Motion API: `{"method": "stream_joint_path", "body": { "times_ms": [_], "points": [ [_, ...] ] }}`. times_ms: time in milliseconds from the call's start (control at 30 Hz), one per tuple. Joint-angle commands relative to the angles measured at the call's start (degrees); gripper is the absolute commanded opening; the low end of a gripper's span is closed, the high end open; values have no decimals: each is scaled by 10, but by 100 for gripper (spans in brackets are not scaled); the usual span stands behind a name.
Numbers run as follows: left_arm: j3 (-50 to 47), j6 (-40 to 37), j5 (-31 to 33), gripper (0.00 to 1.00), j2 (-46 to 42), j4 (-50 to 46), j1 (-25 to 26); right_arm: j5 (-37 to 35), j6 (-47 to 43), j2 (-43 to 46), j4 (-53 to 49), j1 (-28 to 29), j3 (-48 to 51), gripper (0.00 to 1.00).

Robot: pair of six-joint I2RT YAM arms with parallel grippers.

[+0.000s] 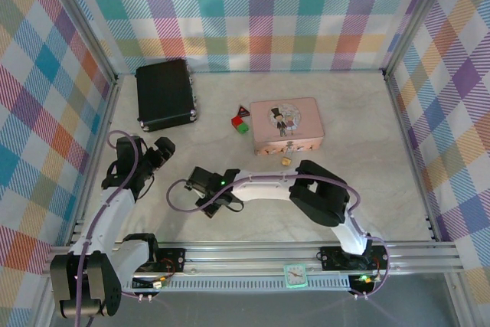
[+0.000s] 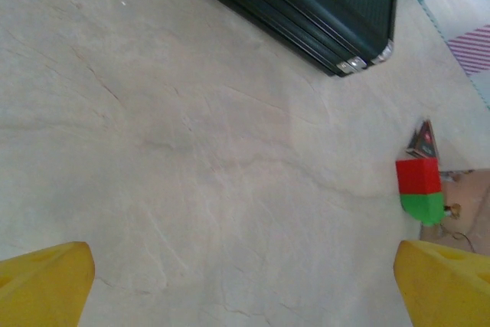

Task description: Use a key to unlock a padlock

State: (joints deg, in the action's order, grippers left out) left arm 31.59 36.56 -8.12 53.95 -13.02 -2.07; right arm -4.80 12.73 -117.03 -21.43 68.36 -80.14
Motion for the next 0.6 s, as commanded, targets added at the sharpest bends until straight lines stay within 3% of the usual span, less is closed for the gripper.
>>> {"method": "stream_joint_path", "body": {
  "times_ms": [0, 233, 367, 567],
  "points": [
    [-24, 55, -45, 100, -28, 24, 27, 52, 38, 66, 27, -29, 41, 0],
    [-56, 197, -17, 96, -18, 146, 173, 96, 110, 171, 71, -105, 125, 0],
    [-33, 229, 27, 95, 33, 213, 258, 99, 141, 218, 97, -138, 158, 0],
    [7, 378, 45, 97, 147, 282, 323, 75, 169, 268, 109, -165, 173, 0]
  ]
}}
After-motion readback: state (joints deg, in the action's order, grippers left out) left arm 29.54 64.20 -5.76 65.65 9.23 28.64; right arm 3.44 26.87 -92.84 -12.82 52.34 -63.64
